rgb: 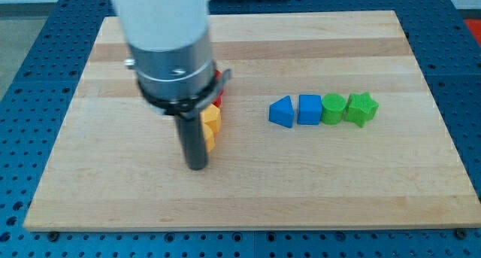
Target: Push the red star top left to the blue triangle
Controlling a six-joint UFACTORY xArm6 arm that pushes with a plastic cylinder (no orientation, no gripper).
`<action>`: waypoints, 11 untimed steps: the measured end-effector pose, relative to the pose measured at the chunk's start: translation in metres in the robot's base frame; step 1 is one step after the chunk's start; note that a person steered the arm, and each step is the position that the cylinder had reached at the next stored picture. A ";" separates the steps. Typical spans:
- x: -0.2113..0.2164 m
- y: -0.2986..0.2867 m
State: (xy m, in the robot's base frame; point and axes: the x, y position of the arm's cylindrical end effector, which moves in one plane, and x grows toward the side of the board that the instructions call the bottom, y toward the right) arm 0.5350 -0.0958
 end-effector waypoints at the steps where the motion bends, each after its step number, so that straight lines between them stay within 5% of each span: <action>1: -0.022 -0.028; 6: -0.106 -0.002; 11: -0.115 0.070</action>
